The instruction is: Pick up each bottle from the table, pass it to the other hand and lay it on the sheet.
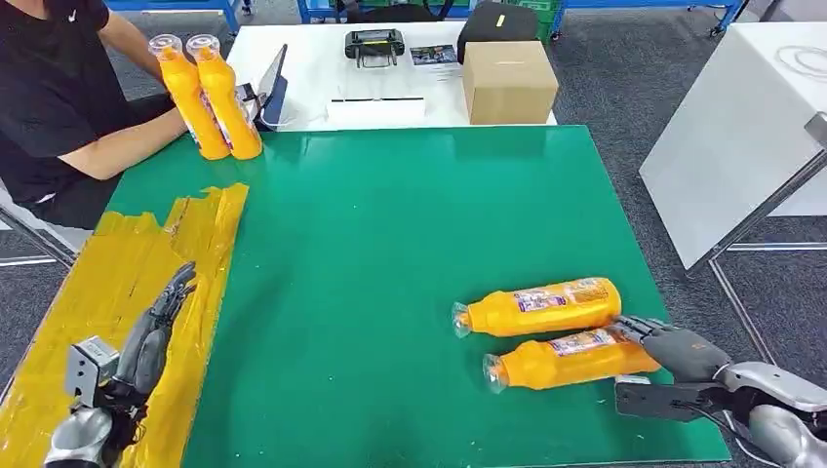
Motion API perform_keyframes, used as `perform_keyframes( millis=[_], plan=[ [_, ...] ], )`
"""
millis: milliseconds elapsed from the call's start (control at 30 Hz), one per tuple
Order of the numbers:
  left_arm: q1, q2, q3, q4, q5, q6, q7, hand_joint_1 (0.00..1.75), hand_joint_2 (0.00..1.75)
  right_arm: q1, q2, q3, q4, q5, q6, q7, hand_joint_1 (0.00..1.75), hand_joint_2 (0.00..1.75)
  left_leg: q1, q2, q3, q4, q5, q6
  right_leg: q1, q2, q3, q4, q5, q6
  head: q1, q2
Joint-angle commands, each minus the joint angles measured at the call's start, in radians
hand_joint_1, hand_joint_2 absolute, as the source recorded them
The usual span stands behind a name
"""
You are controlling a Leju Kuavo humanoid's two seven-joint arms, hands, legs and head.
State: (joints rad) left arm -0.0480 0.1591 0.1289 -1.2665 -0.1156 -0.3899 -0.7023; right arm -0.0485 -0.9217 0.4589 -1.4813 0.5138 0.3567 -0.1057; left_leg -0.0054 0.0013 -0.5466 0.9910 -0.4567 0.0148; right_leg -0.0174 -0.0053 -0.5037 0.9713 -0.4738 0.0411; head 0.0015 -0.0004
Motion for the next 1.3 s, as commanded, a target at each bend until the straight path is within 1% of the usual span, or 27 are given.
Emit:
perform_keyframes(
  millis=[33,67,100,400,500,533,567,633,767,800,833,933,1300],
  plan=[
    [-0.053,-0.020,-0.018,0.087,-0.002,-0.002,0.004,0.00,0.00,-0.038,0.118,0.118,0.165,0.013,0.002,-0.010,0.00,1.75,0.004,-0.003,0.001,-0.002,0.001,-0.001,0.004,-0.002,0.004,-0.006,0.003,-0.002,0.001,0.000],
    [-0.053,-0.020,-0.018,0.087,-0.002,-0.002,0.004,0.00,0.00,-0.038,0.118,0.118,0.165,0.013,0.002,-0.010,0.00,1.75,0.002,-0.002,0.001,-0.002,0.001,-0.001,0.002,-0.001,0.004,-0.004,0.001,-0.001,-0.001,0.000],
    [-0.053,-0.020,-0.018,0.087,-0.002,-0.002,0.004,0.00,0.00,-0.038,0.118,0.118,0.165,0.013,0.002,-0.010,0.00,1.75,0.004,0.000,0.002,-0.002,0.001,-0.001,0.004,0.001,0.004,-0.006,0.003,-0.002,-0.002,0.000],
    [-0.065,-0.021,-0.024,0.104,-0.005,0.002,0.004,0.00,0.00,-0.029,0.108,0.130,0.168,0.013,-0.001,-0.010,0.00,1.75,0.003,0.000,0.005,-0.001,0.001,-0.001,0.004,0.001,0.004,-0.004,0.002,-0.002,-0.002,0.000],
    [-0.079,-0.020,-0.030,0.121,-0.006,0.000,0.004,0.00,0.00,-0.020,0.095,0.127,0.162,-0.030,0.028,-0.008,0.00,1.75,0.004,-0.001,0.006,-0.001,0.002,-0.001,0.005,0.000,0.001,-0.005,0.003,-0.002,-0.002,0.000],
    [-0.079,-0.020,-0.030,0.121,-0.006,0.000,0.004,0.00,0.00,-0.020,0.095,0.127,0.162,-0.030,0.028,-0.008,1.50,1.75,0.003,-0.001,0.007,-0.001,0.001,-0.001,0.004,0.000,0.001,-0.004,0.002,-0.002,-0.002,0.000],
    [-0.087,-0.020,-0.034,0.130,-0.008,0.001,0.004,0.00,0.00,-0.005,0.088,0.124,0.160,-0.048,0.031,-0.006,1.75,1.75,0.004,-0.001,0.006,-0.001,0.002,-0.001,0.005,0.000,0.000,-0.005,0.003,-0.002,-0.002,0.000],
    [-0.095,-0.021,-0.037,0.139,-0.009,0.006,0.004,0.00,0.00,0.010,0.076,0.122,0.147,-0.059,0.028,-0.002,1.75,1.75,0.002,0.000,0.009,-0.001,0.000,-0.001,0.003,0.001,0.001,-0.003,0.001,-0.001,-0.002,0.000],
    [-0.097,-0.022,-0.037,0.142,-0.005,0.005,0.004,0.00,0.00,0.017,0.071,0.123,0.141,-0.064,0.026,0.001,1.75,1.75,0.004,0.000,0.007,-0.001,0.002,-0.001,0.005,0.000,0.000,-0.006,0.003,-0.002,-0.002,0.000],
    [-0.097,-0.022,-0.037,0.142,-0.005,0.005,0.004,0.00,0.00,0.017,0.071,0.123,0.141,-0.064,0.026,0.001,1.75,1.75,0.003,0.001,0.009,-0.001,0.001,-0.001,0.003,0.000,0.002,-0.004,0.001,-0.002,-0.002,0.000],
    [-0.097,-0.022,-0.037,0.142,-0.005,0.005,0.004,0.00,0.00,0.017,0.071,0.123,0.141,-0.064,0.026,0.001,1.75,1.75,0.004,0.000,0.008,-0.001,0.001,-0.001,0.004,-0.001,0.001,-0.005,0.002,-0.002,-0.002,0.000],
    [-0.097,-0.022,-0.037,0.142,-0.005,0.005,0.004,0.00,0.00,0.017,0.071,0.123,0.141,-0.064,0.026,0.001,1.75,1.75,0.003,0.001,0.010,-0.001,0.000,-0.001,0.004,0.000,0.002,-0.004,0.001,-0.001,-0.002,0.000],
    [-0.104,-0.025,-0.040,0.151,-0.004,0.006,0.004,0.00,0.00,0.024,0.063,0.132,0.125,-0.064,0.028,0.015,1.75,1.75,0.003,0.001,0.008,-0.001,0.001,-0.001,0.004,0.000,0.001,-0.004,0.002,-0.001,-0.002,0.000]
  ],
)
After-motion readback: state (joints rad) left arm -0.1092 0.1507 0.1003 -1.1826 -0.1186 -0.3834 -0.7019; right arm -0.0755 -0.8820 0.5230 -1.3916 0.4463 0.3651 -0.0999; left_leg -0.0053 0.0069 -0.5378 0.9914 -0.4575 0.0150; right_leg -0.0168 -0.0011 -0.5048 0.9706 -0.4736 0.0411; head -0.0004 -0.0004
